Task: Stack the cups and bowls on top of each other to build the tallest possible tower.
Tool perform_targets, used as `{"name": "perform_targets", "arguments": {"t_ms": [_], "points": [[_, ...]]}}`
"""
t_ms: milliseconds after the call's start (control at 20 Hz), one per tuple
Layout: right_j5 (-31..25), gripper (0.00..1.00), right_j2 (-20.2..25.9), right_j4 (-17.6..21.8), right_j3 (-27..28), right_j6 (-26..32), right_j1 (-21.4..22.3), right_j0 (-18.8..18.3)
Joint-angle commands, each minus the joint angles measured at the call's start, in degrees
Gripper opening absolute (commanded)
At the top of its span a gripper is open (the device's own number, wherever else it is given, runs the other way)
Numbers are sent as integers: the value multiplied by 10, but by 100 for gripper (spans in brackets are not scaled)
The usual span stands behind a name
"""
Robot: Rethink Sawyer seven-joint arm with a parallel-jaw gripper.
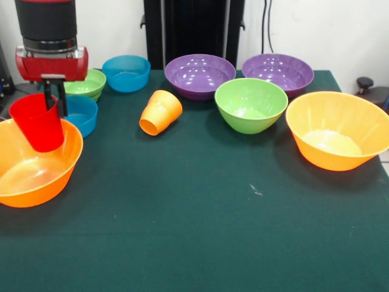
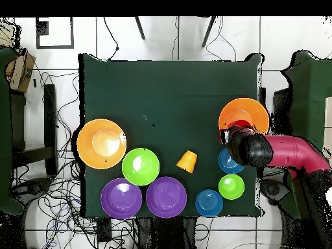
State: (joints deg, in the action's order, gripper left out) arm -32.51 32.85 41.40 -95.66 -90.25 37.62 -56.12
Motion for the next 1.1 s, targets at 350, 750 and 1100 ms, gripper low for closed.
{"name": "perform_targets", "arguments": {"t_ms": [350,750,1100], "points": [[15,0,20,66,73,103,-73,13],[1,0,28,62,77,117,-72,5],[13,0,20,69,77,99,-75,11]]}}
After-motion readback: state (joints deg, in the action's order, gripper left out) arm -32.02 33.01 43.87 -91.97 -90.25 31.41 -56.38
